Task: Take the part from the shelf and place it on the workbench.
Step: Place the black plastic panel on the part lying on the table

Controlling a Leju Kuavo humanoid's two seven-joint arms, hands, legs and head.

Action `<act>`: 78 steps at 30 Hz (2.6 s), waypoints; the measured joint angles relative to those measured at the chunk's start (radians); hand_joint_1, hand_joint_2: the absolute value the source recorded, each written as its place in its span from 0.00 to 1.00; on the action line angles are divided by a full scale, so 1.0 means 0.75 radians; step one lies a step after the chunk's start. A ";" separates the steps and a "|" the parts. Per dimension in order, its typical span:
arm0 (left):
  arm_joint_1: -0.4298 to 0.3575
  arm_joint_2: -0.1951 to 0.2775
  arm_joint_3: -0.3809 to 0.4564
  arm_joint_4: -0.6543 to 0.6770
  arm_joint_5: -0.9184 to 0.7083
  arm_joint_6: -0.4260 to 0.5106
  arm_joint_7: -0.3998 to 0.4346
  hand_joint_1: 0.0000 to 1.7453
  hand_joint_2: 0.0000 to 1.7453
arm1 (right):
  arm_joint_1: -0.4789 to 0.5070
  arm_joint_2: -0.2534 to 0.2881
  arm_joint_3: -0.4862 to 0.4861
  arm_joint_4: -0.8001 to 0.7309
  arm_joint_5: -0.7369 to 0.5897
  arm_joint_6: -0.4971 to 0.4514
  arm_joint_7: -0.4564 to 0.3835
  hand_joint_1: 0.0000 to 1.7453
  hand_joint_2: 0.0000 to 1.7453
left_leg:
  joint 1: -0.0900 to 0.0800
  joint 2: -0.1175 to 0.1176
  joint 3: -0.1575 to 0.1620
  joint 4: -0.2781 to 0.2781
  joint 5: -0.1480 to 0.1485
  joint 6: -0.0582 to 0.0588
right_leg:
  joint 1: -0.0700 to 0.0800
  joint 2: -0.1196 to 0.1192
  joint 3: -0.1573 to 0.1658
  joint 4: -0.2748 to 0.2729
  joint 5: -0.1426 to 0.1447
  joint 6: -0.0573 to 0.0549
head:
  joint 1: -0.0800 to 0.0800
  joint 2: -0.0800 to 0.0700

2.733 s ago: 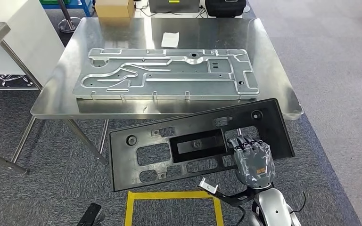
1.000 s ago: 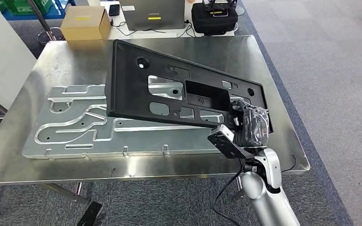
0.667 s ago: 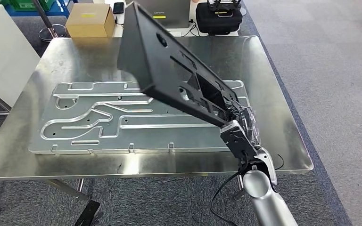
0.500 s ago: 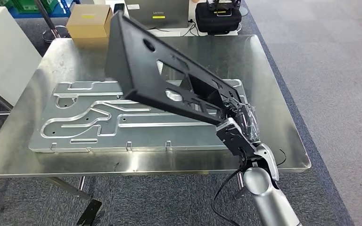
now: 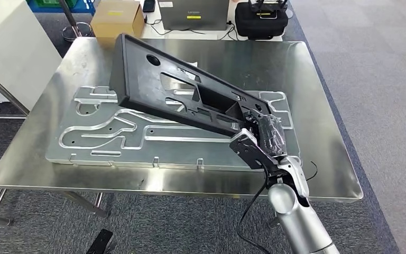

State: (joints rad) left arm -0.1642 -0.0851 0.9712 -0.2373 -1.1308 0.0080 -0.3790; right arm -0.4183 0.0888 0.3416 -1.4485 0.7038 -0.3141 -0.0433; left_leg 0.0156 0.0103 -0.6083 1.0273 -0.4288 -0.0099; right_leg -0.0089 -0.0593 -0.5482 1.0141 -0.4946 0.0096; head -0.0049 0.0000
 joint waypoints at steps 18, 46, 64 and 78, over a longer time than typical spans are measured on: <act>-0.031 -0.004 -0.052 0.000 -0.014 -0.020 0.026 0.00 0.75 | -0.252 -0.069 -0.011 0.465 0.480 0.019 0.224 0.75 1.00 | -0.005 -0.036 -0.024 0.045 -0.037 -0.005 | -0.002 0.077 -0.081 0.001 0.074 -0.032 | -0.001 0.000; -0.019 -0.001 -0.065 0.000 0.029 -0.043 0.026 0.00 0.00 | -0.220 -0.086 -0.108 0.681 0.490 -0.016 0.113 0.00 1.00 | -0.012 -0.028 -0.009 0.002 0.012 0.016 | 0.011 0.078 -0.071 0.016 0.061 -0.016 | 0.001 0.000; -0.019 0.004 -0.065 0.001 0.057 -0.093 0.005 0.00 0.00 | -0.172 -0.082 -0.108 0.599 0.460 0.004 0.090 0.00 1.00 | 0.002 -0.021 0.031 0.009 -0.023 0.035 | -0.008 0.076 -0.154 0.079 0.070 0.024 | -0.005 0.000; -0.013 -0.002 -0.064 0.001 0.060 -0.107 0.009 0.00 0.00 | -0.153 -0.066 -0.108 0.573 0.486 -0.049 0.085 0.00 1.00 | -0.004 -0.024 -0.105 -0.010 0.119 -0.004 | 0.007 0.078 0.039 -0.014 -0.008 -0.025 | 0.004 0.000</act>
State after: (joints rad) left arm -0.1736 -0.0868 0.9231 -0.2364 -1.0860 -0.0723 -0.3726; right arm -0.5331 0.0397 0.2605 -1.0184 1.0684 -0.3512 0.0208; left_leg 0.0129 -0.0076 -0.6869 1.0200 -0.3395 -0.0131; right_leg -0.0034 -0.0006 -0.5188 1.0039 -0.5009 -0.0093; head -0.0020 -0.0001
